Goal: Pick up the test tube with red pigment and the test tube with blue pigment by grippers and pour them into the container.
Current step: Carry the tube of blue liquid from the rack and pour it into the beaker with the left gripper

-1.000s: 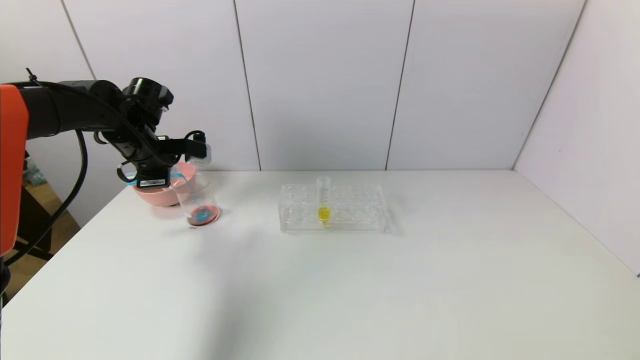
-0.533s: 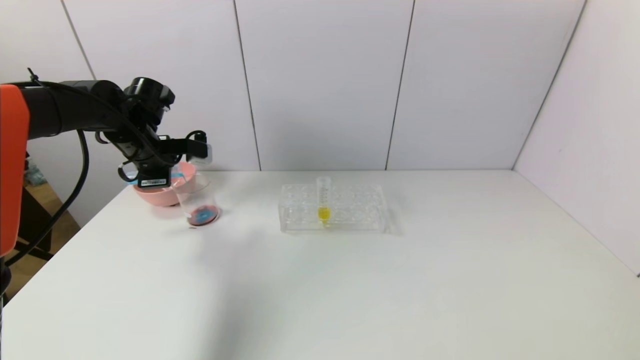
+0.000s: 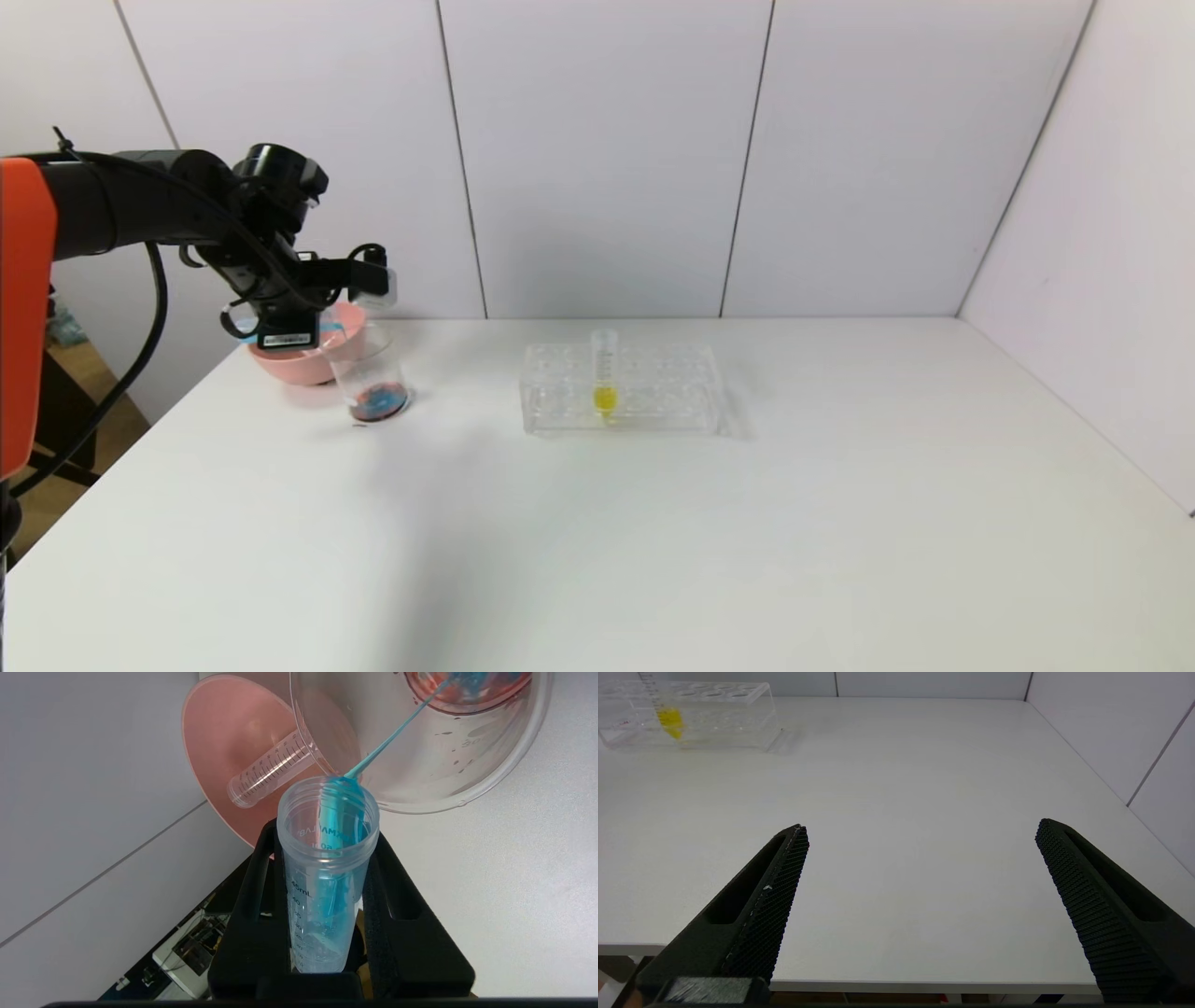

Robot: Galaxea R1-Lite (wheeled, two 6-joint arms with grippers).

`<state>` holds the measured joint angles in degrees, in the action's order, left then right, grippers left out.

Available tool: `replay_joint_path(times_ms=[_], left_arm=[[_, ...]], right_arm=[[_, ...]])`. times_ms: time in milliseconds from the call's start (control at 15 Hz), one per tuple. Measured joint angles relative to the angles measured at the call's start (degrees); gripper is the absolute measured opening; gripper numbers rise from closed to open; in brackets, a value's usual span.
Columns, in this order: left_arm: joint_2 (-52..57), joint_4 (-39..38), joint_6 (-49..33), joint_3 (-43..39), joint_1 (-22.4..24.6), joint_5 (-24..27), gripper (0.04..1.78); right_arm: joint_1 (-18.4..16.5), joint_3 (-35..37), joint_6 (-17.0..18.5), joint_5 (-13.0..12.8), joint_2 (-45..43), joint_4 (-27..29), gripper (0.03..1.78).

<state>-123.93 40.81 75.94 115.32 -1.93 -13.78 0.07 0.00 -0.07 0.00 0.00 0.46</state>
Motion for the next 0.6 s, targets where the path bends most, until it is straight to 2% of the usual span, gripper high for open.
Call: replay_joint_path(times_ms=[600], left_arm=[[0.0,0.2,0.5,0.0,-0.5,-2.0,0.46]], right_arm=[[0.0,0.0,0.0,0.0,0.0,0.0,1.77]])
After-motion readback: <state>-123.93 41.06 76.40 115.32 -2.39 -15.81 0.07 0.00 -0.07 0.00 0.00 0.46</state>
